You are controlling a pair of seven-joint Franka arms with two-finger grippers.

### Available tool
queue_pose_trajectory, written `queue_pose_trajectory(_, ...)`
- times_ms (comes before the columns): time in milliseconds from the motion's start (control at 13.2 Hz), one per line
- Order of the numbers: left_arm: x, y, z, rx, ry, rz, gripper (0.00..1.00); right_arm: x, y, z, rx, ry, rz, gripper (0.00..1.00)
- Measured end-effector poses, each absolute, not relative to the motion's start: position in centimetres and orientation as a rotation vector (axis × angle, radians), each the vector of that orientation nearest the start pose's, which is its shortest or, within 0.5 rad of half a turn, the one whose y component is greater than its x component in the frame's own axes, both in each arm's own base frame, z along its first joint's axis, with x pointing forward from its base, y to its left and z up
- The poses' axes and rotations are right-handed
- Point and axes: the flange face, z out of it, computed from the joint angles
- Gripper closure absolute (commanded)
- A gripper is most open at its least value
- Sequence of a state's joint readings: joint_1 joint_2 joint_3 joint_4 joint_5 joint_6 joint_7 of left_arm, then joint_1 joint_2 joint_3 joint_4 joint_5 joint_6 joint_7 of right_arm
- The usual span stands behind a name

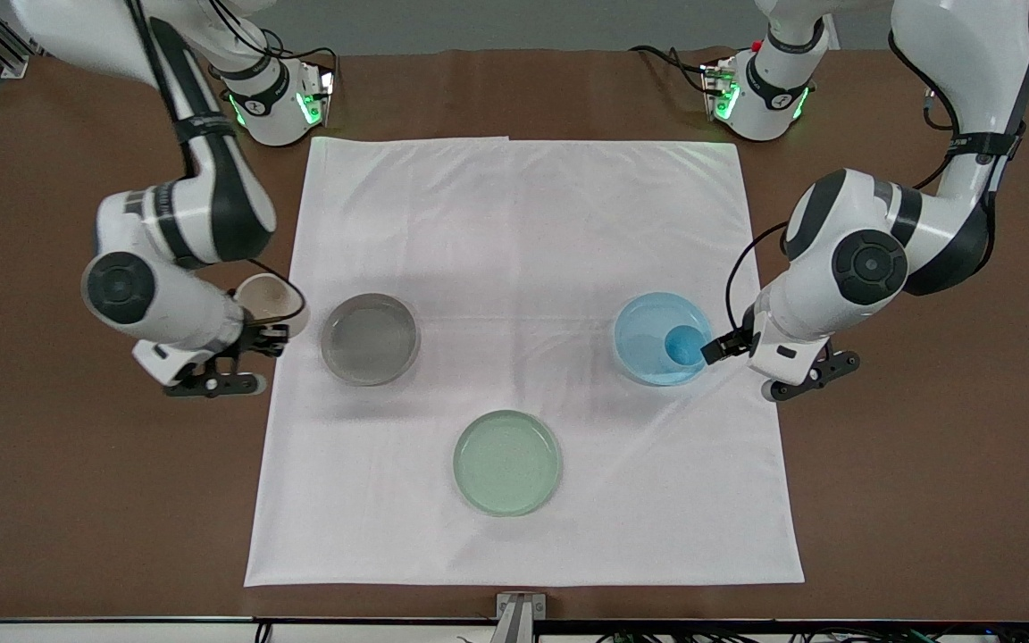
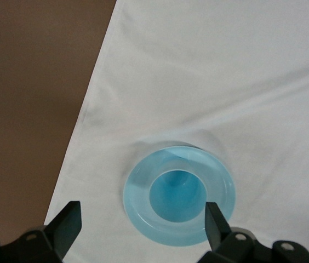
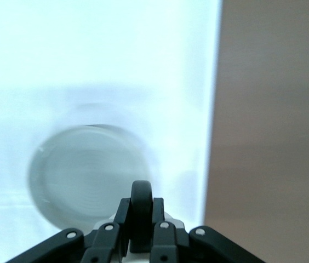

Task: Place blue cup in blue plate and white mug in gray plate
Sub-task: 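Lower the white mug onto the gray plate while the left gripper releases the cup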

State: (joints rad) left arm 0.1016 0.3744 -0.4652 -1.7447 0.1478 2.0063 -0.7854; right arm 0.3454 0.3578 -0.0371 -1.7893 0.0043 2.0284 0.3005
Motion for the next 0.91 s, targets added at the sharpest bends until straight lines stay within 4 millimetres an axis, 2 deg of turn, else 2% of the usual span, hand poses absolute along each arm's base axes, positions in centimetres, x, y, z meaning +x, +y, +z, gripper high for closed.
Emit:
queue_pose_trajectory(76, 60.7, -19.4, 37.4, -3.071, -0.587, 0.124, 0.01, 59.2, 22.5, 33.2, -3.183, 0.016, 0.142, 0.97)
queue_pose_trajectory(151, 60.6, -19.4, 37.5, -3.069, -0.584, 0.127, 0.01, 58.7, 24.7, 31.8, -3.181, 0.027, 0.112, 0.97)
queue_pose_trajectory(227, 60.7, -19.1, 37.7, -3.069, -0.571, 0.122, 0.00, 58.7, 25.8, 30.3, -3.178, 0.029, 0.086, 0.97)
queue_pose_trajectory(378, 61.4, -16.8, 39.5, -3.076, -0.502, 0.105, 0.00, 59.5, 25.5, 27.4, -3.177, 0.045, 0.056, 0.96)
queue_pose_trajectory(529, 62.3, -12.5, 42.5, -3.082, -0.418, 0.089, 0.00, 60.0, 24.4, 25.7, -3.183, 0.073, 0.057, 0.96)
queue_pose_trajectory(681, 62.7, -8.5, 45.5, -3.081, -0.343, 0.084, 0.00, 60.3, 23.7, 25.1, -3.186, 0.090, 0.065, 0.96)
queue_pose_trajectory(908, 63.0, -3.0, 49.1, -3.093, -0.205, 0.015, 0.00, 60.2, 23.9, 24.4, -3.188, 0.085, 0.071, 0.93)
